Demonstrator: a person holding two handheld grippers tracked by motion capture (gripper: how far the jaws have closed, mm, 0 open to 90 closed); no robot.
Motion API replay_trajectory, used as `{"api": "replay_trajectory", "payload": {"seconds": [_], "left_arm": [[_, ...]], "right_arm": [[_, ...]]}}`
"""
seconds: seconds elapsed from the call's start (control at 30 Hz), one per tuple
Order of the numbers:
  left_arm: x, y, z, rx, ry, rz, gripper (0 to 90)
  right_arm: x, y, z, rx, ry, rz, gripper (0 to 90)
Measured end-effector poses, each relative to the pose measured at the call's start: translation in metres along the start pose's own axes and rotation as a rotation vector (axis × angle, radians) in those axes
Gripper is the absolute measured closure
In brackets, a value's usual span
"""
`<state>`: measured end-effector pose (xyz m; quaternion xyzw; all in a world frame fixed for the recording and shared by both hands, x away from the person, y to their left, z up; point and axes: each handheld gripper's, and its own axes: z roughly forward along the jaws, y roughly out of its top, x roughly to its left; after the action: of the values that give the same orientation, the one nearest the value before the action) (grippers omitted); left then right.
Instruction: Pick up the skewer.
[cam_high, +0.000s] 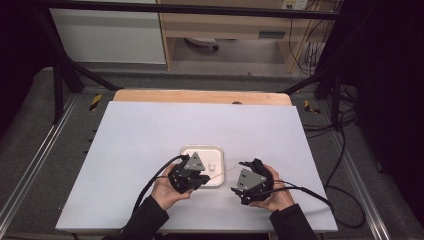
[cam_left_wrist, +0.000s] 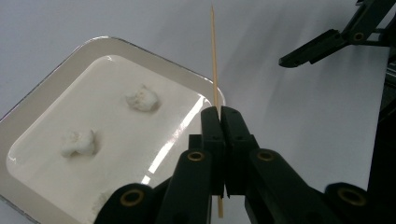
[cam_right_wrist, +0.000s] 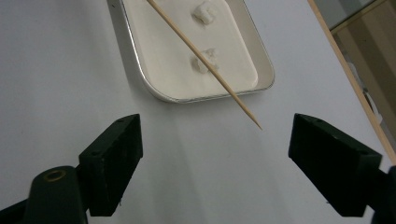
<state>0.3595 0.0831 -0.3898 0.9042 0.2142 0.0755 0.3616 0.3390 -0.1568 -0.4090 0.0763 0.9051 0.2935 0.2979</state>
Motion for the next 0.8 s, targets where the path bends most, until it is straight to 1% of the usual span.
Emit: {"api": "replay_trajectory", "payload": {"seconds": [0.07,0.13,0.17,0.23,0.3,0.33,0.37,0.4,0.43,0.47,0.5,0.53,0.57,0.6,0.63,0.67,0.7,0.73,0.77,0.8], "left_arm": [[-0.001,0.002,0.002,0.002,-0.002,0.006,89.2],[-0.003,0.004,0.003,0.01,-0.005,0.014,89.2],[-0.003,0.005,0.004,0.012,-0.006,0.018,89.2],[-0.004,0.007,0.006,0.019,-0.008,0.026,89.2],[-0.006,0.009,0.007,0.023,-0.013,0.032,89.2],[-0.006,0.01,0.008,0.023,-0.015,0.036,89.2],[-0.007,0.011,0.008,0.025,-0.02,0.037,89.2],[-0.008,0.012,0.009,0.027,-0.023,0.043,89.2],[-0.008,0.013,0.01,0.031,-0.027,0.046,89.2],[-0.009,0.015,0.011,0.036,-0.031,0.051,89.2],[-0.01,0.016,0.013,0.039,-0.031,0.056,89.2],[-0.011,0.017,0.014,0.042,-0.037,0.06,89.2],[-0.011,0.018,0.014,0.047,-0.038,0.064,89.2],[-0.012,0.019,0.016,0.051,-0.043,0.067,89.2],[-0.013,0.02,0.017,0.053,-0.045,0.073,89.2],[-0.013,0.021,0.018,0.059,-0.046,0.078,89.2],[-0.014,0.022,0.019,0.062,-0.046,0.083,89.2],[-0.015,0.022,0.019,0.063,-0.048,0.087,89.1],[-0.015,0.023,0.02,0.063,-0.052,0.084,89.2],[-0.016,0.024,0.02,0.066,-0.054,0.086,89.2]], "right_arm": [[0.0,0.0,0.0,0.002,0.0,-0.023,21.0],[0.001,0.001,0.001,0.002,0.003,-0.031,22.2],[0.001,0.001,0.001,-0.001,0.004,-0.054,25.2],[0.002,0.002,0.001,-0.001,0.001,-0.085,28.5],[0.002,0.002,0.001,0.0,0.004,-0.094,30.2],[0.003,0.002,0.002,0.005,0.005,-0.121,33.3],[0.003,0.002,0.002,0.005,0.005,-0.121,33.3],[0.003,0.002,0.002,0.01,0.006,-0.15,35.9],[0.003,0.002,0.002,0.01,0.006,-0.15,35.9],[0.004,0.001,0.003,0.016,0.004,-0.179,38.5],[0.004,0.001,0.003,0.016,0.004,-0.179,38.5],[0.004,0.001,0.003,0.018,0.003,-0.195,39.8],[0.004,0.002,0.003,0.02,0.002,-0.225,43.0],[0.005,0.001,0.003,0.024,0.001,-0.239,44.4],[0.005,0.001,0.003,0.024,0.001,-0.239,44.4],[0.004,0.001,0.003,0.03,0.001,-0.269,47.0],[0.004,0.001,0.003,0.03,0.001,-0.269,47.0],[0.003,0.001,0.004,0.035,0.0,-0.299,47.9],[0.006,0.0,0.004,0.047,0.015,-0.301,50.3],[0.006,0.0,0.005,0.048,0.017,-0.316,51.3]]}}
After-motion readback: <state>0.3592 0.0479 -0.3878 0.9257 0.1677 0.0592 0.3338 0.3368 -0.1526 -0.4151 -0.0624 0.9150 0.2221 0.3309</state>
